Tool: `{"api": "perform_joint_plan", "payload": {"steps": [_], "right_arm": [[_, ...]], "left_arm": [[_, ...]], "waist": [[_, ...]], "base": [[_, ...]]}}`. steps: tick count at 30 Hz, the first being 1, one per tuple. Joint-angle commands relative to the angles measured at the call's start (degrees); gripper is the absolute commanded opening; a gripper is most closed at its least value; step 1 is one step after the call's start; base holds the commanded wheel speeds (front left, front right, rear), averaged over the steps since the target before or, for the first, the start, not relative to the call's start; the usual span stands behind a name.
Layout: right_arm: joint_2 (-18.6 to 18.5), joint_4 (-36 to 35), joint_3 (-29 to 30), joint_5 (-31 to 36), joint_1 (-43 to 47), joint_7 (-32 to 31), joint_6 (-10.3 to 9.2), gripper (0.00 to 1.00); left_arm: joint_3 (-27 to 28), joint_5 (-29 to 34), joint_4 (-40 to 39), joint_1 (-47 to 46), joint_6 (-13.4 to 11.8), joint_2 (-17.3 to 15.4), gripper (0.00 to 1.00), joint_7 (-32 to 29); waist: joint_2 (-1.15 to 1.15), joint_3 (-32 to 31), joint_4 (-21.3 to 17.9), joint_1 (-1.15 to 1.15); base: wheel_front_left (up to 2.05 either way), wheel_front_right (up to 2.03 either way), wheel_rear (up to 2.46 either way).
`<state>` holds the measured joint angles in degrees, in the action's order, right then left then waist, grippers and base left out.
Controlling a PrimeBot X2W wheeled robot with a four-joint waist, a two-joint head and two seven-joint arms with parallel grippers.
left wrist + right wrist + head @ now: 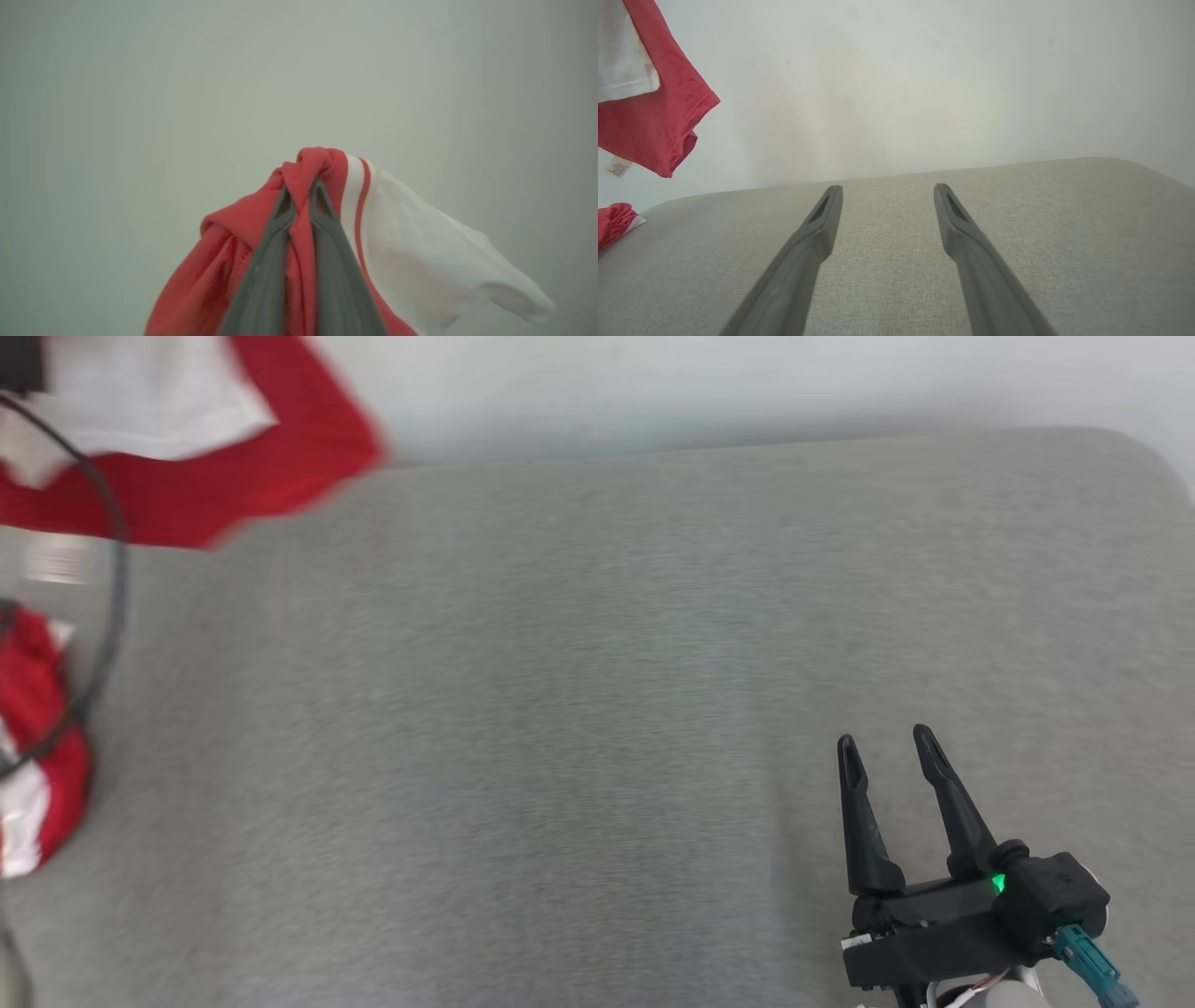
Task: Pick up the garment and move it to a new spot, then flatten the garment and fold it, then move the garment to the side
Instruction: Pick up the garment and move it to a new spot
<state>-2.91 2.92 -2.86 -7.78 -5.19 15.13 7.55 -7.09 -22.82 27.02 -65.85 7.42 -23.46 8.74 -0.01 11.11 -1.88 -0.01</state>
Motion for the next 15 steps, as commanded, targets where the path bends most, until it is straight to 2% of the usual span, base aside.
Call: {"api": "perform_joint_plan", "payload": {"steps": [1, 9, 15], "right_arm": [[0.1, 0.2, 0.1, -0.6, 0.8, 0.0, -0.12, 1.0], [0.1, 0.8, 1.0, -2.0, 1.6, 0.0, -0.12, 1.0], [0.1, 1.1, 0.9, -2.9, 1.4, 0.0, -0.12, 1.0]], "left_arm": [[-0.5, -0.7, -2.5, 1.8, 0.0, 1.1, 0.0, -1.0], [-5.2, -2.8, -20.0, 10.5, -2.3, 6.8, 0.0, -7.4], [-11.1, -3.7, -27.0, 18.1, -3.8, 12.3, 0.0, -9.8]], "waist": [[0.01, -1.0, -5.1, 0.01], [0.01, -1.3, -11.3, 0.01], [0.01, -0.8, -13.3, 0.01]], "base": [[0.0, 0.0, 0.0], [0.0, 0.0, 0.0], [0.0, 0.0, 0.0]]}}
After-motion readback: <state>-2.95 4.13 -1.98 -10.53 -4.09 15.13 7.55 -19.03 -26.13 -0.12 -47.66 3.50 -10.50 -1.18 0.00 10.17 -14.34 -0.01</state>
